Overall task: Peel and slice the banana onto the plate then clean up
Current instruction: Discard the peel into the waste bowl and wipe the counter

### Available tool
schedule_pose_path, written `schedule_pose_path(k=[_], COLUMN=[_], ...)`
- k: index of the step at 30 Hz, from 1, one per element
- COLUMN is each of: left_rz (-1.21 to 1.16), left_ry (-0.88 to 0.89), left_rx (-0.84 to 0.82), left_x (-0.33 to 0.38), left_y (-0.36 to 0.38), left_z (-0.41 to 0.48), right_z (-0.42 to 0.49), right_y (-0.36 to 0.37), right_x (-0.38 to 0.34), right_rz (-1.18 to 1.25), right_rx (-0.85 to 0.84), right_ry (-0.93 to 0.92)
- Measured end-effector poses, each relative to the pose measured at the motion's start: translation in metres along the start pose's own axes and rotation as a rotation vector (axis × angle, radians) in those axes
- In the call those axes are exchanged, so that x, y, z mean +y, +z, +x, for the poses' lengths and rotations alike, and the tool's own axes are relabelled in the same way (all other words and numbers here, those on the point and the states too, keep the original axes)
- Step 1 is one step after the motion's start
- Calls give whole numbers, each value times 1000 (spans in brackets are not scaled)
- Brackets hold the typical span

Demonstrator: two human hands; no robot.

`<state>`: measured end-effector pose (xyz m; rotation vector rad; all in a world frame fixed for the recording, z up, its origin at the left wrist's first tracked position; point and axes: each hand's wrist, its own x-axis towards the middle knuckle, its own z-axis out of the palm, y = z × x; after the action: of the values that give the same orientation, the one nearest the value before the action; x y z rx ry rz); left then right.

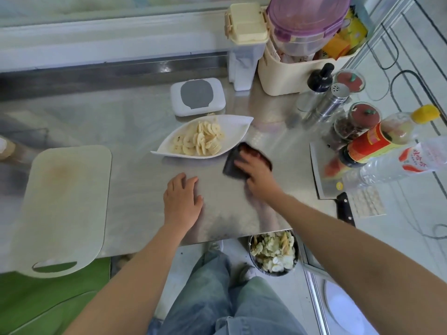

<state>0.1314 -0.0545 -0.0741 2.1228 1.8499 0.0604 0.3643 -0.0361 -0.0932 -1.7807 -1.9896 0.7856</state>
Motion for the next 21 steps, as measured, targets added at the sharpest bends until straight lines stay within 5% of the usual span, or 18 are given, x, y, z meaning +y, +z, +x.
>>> schedule_pose_path(k=[5,7,10,12,17,19,21], left_rz=[-9,-1,42,48,-18,-8,15], left_ry=[-19,-32,-79,-171,-319,-292,-248], left_rx=[20,32,40,42,58,33,22], left_x=[-7,-8,-16,-23,-37,-44,-52], left_y=[-1,-1,0,2,7,9,9], left_z=[-10,-20,-42,-59,-96,-106,-112], right_z=[-74,-82,-74,-71,-115,-131,-139], right_y=[8,-6,-25,-14,46,40,20], right_x=[-26,2,35,20,-36,-33,-15], right_rz=[93,73,57,4,-16,-12,-15], right_rx=[-346,-178,144,171,-216,-323,-234], right_ry=[-278,-171,236,322,-282,-380,-292])
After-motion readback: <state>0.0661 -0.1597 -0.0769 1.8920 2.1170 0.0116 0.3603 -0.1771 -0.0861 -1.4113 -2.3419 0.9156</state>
